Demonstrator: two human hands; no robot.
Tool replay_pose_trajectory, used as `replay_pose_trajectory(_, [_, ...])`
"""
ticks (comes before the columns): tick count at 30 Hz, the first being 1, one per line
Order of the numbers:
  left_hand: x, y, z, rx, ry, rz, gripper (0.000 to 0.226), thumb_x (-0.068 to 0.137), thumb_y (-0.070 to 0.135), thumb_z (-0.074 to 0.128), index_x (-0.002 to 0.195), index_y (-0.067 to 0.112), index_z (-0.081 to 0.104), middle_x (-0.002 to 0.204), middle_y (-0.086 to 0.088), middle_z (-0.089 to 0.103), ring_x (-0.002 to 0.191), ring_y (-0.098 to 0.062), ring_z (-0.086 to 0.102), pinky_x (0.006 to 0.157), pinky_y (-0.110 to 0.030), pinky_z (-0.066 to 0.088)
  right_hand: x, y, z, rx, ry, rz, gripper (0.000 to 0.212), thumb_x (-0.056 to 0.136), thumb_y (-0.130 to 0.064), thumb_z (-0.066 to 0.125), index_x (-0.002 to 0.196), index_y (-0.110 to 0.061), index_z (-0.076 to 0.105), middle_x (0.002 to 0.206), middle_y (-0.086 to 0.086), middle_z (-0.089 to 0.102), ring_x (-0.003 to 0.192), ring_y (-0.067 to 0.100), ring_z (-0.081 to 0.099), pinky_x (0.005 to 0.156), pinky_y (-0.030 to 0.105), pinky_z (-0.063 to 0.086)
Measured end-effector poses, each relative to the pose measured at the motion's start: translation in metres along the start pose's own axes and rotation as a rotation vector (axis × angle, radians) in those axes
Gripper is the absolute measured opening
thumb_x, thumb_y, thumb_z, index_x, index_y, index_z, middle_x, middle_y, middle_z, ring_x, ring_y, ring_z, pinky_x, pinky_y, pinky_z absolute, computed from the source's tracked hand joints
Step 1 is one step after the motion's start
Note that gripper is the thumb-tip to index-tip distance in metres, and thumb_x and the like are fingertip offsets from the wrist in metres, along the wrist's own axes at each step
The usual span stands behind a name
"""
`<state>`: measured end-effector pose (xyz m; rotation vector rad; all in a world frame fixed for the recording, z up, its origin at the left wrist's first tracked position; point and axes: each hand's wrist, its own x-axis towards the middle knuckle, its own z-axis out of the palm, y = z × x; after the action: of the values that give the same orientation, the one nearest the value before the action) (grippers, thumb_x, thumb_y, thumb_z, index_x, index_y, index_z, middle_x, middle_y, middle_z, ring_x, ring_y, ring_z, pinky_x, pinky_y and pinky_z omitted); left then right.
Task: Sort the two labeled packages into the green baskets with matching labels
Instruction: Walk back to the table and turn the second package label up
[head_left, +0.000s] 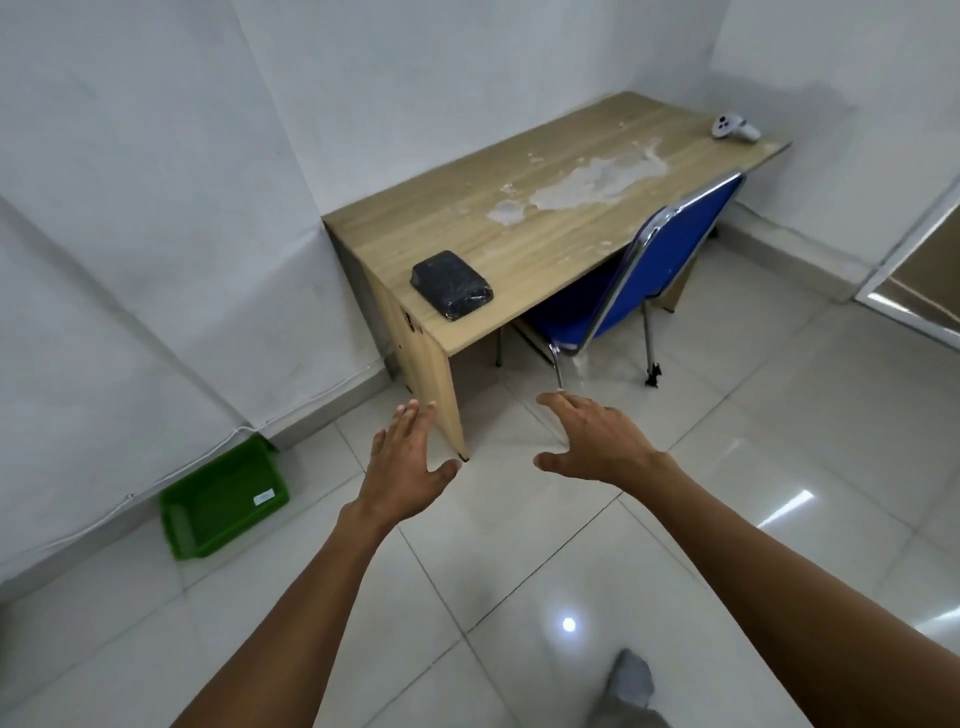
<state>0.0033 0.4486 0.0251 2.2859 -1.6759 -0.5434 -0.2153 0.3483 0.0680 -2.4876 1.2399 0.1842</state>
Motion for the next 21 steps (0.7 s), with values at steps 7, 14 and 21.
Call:
replay_pose_trajectory(7, [0.052, 0.053, 0.014, -0.131, 0.061, -0.177, 0.080, 0.086, 0.043, 0.061, 0.149, 0.021, 0.016, 0.160, -0.004, 0.013, 0.148, -0.021, 0.009, 0.118, -0.041, 0.016, 0.077, 0.074, -0.054, -0.018, -0.074, -0.105, 0.080, 0.085, -0.049, 0.062, 0.148, -0.021, 0.022, 0.157, 0.004, 0.028, 0.137, 0.025, 0.038, 0.109, 0.043, 0.034])
replay_pose_trajectory(14, [0.113, 0.042, 0.024, -0.193, 0.069, -0.303, 0.077, 0.086, 0.041, 0.061, 0.149, 0.020, 0.020, 0.159, -0.005, 0.018, 0.147, -0.021, 0.013, 0.119, -0.042, 0.018, 0.175, 0.097, -0.065, 0.038, -0.142, -0.151, 0.082, 0.083, -0.050, 0.062, 0.149, -0.024, 0.022, 0.155, 0.001, 0.030, 0.139, 0.023, 0.036, 0.107, 0.043, 0.038])
replay_pose_trajectory(21, [0.205, 0.025, 0.005, -0.316, 0.083, -0.341, 0.075, 0.087, 0.033, 0.062, 0.148, 0.015, 0.022, 0.157, -0.006, 0.024, 0.145, -0.021, 0.019, 0.116, -0.035, 0.020, 0.256, 0.093, -0.067, 0.098, -0.226, -0.137, 0.079, 0.082, -0.050, 0.064, 0.146, -0.024, 0.026, 0.151, 0.003, 0.036, 0.135, 0.025, 0.041, 0.104, 0.042, 0.039])
